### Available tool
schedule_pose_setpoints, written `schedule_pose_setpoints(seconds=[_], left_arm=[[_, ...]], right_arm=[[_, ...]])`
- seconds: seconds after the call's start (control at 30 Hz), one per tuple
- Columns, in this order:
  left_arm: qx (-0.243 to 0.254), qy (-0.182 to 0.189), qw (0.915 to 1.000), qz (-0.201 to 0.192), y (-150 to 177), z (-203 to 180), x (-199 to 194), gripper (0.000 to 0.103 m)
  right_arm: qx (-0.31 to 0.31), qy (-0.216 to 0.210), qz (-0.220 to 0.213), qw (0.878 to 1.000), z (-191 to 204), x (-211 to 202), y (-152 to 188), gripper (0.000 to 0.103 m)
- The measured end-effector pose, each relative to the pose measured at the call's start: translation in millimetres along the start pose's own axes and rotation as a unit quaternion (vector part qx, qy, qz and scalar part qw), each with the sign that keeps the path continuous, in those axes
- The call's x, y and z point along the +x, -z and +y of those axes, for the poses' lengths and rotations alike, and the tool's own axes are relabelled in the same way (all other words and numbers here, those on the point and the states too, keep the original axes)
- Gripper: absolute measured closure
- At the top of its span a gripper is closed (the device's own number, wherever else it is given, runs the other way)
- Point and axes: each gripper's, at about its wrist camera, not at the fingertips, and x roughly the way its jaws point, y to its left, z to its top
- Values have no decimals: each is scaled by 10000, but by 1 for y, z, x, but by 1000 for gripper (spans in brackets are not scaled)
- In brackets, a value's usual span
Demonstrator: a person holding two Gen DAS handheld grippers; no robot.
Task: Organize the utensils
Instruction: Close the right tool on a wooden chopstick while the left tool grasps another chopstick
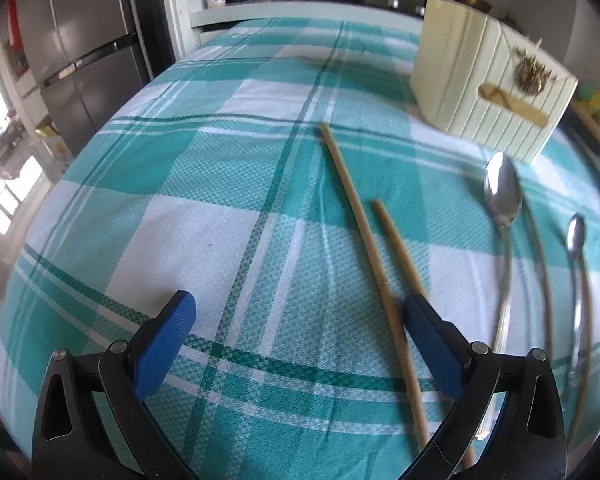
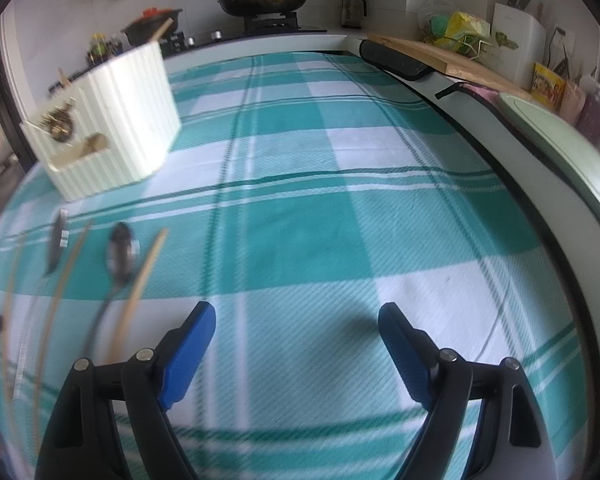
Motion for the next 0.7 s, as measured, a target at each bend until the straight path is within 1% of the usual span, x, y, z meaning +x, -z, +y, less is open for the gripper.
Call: schedule_pose_setpoints(seconds=[0.07,0.17,0.33,0.37,0.4,0.43,0.47,0.5,0.53,0.57,0.6,0.7], left_arm=[[-27,-9,10000,17,-1,-1,1,0],[-62,-24,10000,38,1,2,0,0],[26,49,9999,130,3,6,-2,1],[85,80,9998,154,3,6,-3,3],[180,119,9996,163,4,5,-5,4],[305,178,9992,165,4,5,-6,9],[487,260,9983,176,5,6,-9,14],[596,292,9976,193,5,8,-11,15],[665,320,9970,219,5,11,-12,16],[715,336,9965,270,6,18,-13,16],[721,343,9963,307,5,23,-13,16],[752,435,9949,507,1,43,-11,16]], right_arm=[[42,-208,14,9998,10,-12,5,17],[-225,-307,54,9993,33,-27,14,17],[-600,-521,428,9959,65,-29,35,20],[-703,-526,485,9950,70,-26,38,28],[-894,-497,585,9930,77,-22,42,45],[-996,-476,673,9916,80,-19,44,57],[-1061,-518,652,9909,82,-19,46,62],[-1122,-468,683,9902,83,-19,46,72],[-1160,-416,722,9898,82,-20,45,78],[-1149,-344,776,9897,78,-20,43,90],[-1104,-289,826,9900,72,-21,42,94],[-1069,-278,940,9894,54,-21,39,94]])
